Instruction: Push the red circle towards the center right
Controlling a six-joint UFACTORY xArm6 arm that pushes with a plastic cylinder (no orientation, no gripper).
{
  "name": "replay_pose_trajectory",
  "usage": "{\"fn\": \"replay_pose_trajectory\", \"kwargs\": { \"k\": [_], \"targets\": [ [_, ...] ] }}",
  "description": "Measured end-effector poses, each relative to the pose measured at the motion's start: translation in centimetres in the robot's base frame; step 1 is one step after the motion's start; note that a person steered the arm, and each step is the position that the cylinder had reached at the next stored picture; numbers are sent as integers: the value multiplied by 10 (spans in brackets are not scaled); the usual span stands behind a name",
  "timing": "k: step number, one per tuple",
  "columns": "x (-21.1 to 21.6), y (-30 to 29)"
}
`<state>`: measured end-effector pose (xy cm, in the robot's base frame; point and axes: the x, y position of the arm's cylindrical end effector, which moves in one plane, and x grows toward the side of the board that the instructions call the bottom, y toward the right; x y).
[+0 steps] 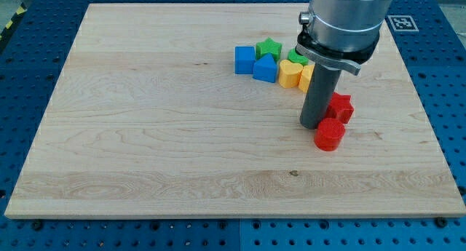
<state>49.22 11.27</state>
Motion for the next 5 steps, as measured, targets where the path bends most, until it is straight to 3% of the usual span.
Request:
{"fn": "replay_pose_trajectory", "kwargs": {
  "k": [2, 5],
  "targets": [
    [23, -25],
    [30, 43]
  ]
}}
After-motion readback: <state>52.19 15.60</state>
